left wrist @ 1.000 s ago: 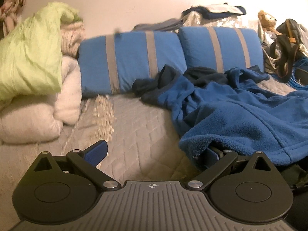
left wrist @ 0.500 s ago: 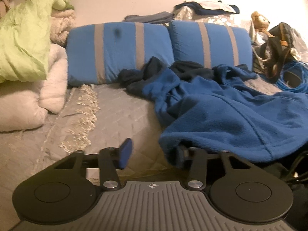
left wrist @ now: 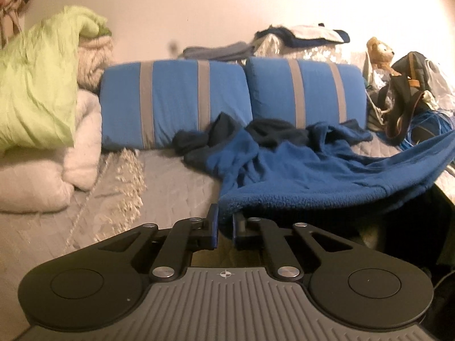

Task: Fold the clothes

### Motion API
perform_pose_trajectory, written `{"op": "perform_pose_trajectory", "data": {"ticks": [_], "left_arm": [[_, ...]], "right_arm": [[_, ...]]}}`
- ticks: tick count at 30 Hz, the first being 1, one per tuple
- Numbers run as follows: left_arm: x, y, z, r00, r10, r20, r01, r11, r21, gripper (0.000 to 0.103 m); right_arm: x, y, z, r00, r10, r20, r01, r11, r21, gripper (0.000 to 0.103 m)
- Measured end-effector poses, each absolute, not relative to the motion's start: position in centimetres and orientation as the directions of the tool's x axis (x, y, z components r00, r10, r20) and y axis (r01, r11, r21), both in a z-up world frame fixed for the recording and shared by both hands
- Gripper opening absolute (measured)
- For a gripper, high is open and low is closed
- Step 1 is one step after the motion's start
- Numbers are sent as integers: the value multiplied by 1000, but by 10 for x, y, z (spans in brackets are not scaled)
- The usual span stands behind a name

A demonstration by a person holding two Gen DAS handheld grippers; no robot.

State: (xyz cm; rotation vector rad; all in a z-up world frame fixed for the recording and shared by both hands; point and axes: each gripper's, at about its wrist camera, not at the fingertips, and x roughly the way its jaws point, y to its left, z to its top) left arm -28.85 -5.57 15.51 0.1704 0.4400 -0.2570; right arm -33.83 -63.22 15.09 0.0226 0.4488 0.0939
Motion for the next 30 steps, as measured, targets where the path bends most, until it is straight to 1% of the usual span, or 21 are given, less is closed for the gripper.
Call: {"op": "perform_pose_trajectory", "data": {"ticks": [5,9,12,16,20,24,25,26,27,28,29,30], "left_arm": [[-303,-66,170,875,-215,-433,302,943,141,9],[-311,-69,171,865,-224,-449,315,939,138,9],[-306,-64,158,840,-229,-491,322,940,114,9],[-296,-60,135,789,-218,-574,327,941,92,9],[-285,-66,113,744,-186,-641,354,924,143,9],[-282,-67,107,724,-189,-664,377,914,151,12],[-282,-65,107,722,-192,-665,378,914,147,12],[-282,-63,108,721,-197,-664,380,914,143,14],[-281,-61,109,720,-199,-665,381,914,139,22],[-281,-58,110,719,-190,-669,374,917,141,41],[-280,-55,113,719,-170,-674,359,921,151,50],[-279,-51,116,720,-155,-676,349,924,159,62]], "right_arm": [[-340,-641,171,905,94,-414,-79,995,54,15],[-350,-651,171,899,73,-433,-62,997,40,15],[-355,-655,156,879,78,-471,-54,996,65,15],[-359,-656,130,843,89,-530,-50,995,87,15],[-359,-653,103,797,96,-597,-59,995,81,16],[-350,-662,95,755,141,-641,-65,988,141,17],[-349,-665,94,744,153,-650,-67,986,155,23],[-348,-665,93,733,154,-663,-74,986,147,32],[-348,-664,94,729,147,-668,-84,988,126,46],[-349,-662,94,726,140,-674,-94,990,104,62],[-349,-661,95,722,132,-679,-104,991,82,73],[-349,-662,97,722,142,-678,-125,989,73,94]]}}
